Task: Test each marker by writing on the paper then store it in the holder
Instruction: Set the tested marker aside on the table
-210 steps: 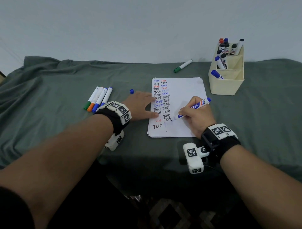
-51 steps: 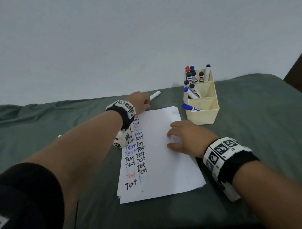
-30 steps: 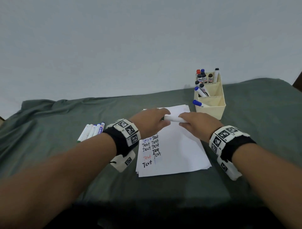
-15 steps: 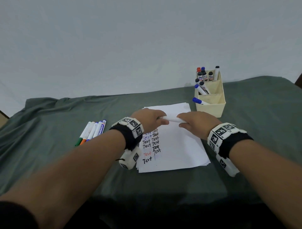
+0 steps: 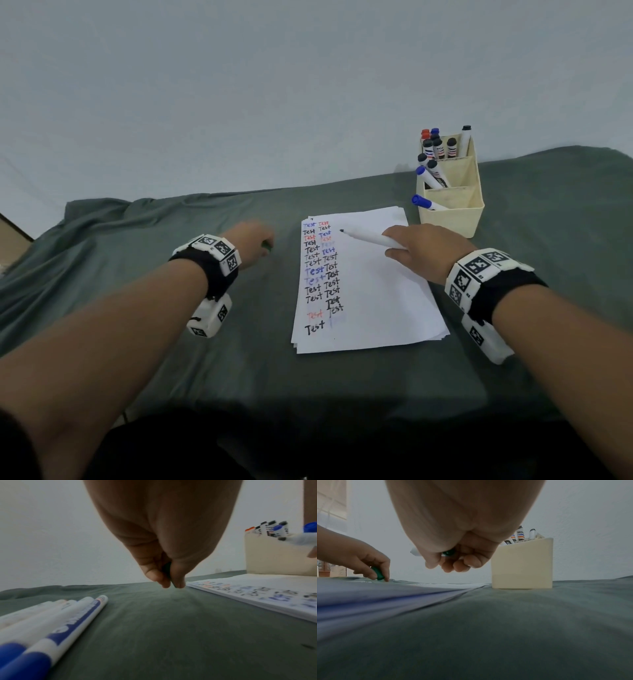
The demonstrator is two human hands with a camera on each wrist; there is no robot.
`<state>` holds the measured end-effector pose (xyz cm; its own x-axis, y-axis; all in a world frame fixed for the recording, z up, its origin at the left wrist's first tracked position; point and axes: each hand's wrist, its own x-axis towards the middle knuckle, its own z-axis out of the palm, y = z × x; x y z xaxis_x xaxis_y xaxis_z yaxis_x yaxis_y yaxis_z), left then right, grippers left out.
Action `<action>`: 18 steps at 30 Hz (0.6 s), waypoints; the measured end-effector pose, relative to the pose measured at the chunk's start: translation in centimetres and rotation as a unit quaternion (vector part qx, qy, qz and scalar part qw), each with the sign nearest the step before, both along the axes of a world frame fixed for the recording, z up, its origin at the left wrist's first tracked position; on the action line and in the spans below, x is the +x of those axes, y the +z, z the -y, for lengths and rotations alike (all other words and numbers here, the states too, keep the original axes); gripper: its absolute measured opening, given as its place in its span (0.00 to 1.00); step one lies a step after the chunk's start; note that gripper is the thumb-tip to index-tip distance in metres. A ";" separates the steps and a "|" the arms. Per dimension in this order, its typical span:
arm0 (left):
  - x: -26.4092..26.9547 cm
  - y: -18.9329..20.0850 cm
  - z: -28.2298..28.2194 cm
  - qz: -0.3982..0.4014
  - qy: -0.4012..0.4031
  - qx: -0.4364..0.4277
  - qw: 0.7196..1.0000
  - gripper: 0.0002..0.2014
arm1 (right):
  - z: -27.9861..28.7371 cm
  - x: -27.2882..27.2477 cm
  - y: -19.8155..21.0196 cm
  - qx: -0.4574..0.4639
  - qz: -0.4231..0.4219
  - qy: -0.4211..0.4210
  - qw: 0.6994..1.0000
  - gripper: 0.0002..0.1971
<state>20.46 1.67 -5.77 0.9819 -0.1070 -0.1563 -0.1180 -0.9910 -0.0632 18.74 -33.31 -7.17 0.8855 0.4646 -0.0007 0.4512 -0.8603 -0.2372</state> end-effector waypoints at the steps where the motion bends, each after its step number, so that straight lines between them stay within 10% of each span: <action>1: 0.1 -0.1 -0.3 -0.001 -0.015 0.014 1.000 0.12 | 0.0 0.0 0.0 0.000 0.000 0.001 1.000 0.11; 18: -6.0 -1.4 4.5 0.032 -0.143 -0.026 0.989 0.44 | 0.5 0.2 -0.1 0.064 0.043 0.039 0.996 0.25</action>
